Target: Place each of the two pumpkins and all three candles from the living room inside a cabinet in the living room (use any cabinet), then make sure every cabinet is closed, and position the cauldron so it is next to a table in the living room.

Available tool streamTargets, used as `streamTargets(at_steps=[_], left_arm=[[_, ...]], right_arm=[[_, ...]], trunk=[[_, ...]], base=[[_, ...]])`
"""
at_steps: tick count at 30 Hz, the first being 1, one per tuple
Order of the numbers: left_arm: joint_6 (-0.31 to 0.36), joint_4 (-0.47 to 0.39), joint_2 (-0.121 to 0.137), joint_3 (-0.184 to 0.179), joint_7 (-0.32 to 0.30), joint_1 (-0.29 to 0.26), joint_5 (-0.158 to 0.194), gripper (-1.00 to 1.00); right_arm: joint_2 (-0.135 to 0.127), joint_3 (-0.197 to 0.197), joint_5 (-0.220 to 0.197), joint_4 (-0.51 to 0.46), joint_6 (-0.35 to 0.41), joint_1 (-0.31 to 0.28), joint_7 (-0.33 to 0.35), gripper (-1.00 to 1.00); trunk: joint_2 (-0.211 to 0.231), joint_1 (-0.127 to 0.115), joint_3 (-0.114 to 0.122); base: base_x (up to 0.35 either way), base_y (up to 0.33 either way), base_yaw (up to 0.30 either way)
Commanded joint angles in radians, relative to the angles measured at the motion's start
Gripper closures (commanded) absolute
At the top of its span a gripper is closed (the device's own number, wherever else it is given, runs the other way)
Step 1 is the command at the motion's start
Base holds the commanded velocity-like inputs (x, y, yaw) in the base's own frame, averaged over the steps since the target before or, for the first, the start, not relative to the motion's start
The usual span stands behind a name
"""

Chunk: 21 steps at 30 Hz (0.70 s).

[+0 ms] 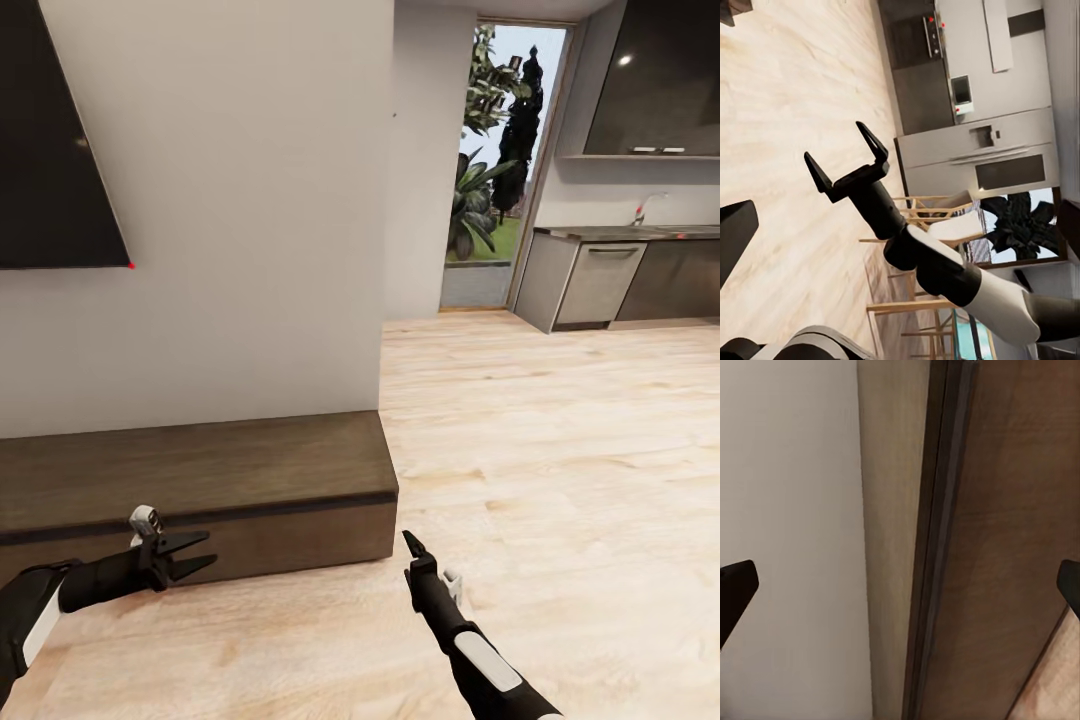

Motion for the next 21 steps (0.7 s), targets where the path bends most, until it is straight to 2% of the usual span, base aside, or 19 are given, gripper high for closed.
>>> streamTargets(at_steps=[1,3,9,17,21], left_arm=[[0.011,0.000,0.000,0.000,-0.004,0.000,0.005,-1.00],[0.010,0.000,0.000,-0.001,-0.004,0.000,0.020,-1.00],[0.010,-0.001,0.000,-0.001,-0.004,0.000,0.035,-1.00],[0.009,0.000,-0.002,-0.001,-0.004,0.001,0.036,-1.00],[0.009,0.000,-0.004,-0.001,-0.004,0.001,0.037,-1.00]], right_arm=[[0.000,0.005,-0.011,0.001,0.001,-0.001,0.005,-1.00],[0.000,0.004,-0.011,0.001,0.000,-0.001,0.005,-1.00],[0.000,0.003,-0.012,-0.002,-0.002,-0.001,0.013,-1.00],[-0.002,0.013,-0.006,-0.003,-0.067,-0.001,0.060,-1.00],[-0.003,0.015,0.001,-0.003,-0.078,-0.001,0.112,-1.00]], trunk=[[0.000,0.000,-0.001],[0.000,0.000,-0.001],[-0.042,0.023,-0.020],[-0.098,0.054,-0.045],[-0.126,0.069,-0.057]], base=[[0.000,0.000,0.000],[0.000,0.000,0.000],[0.000,0.000,0.000],[0.000,0.000,0.000],[0.000,0.000,0.000]])
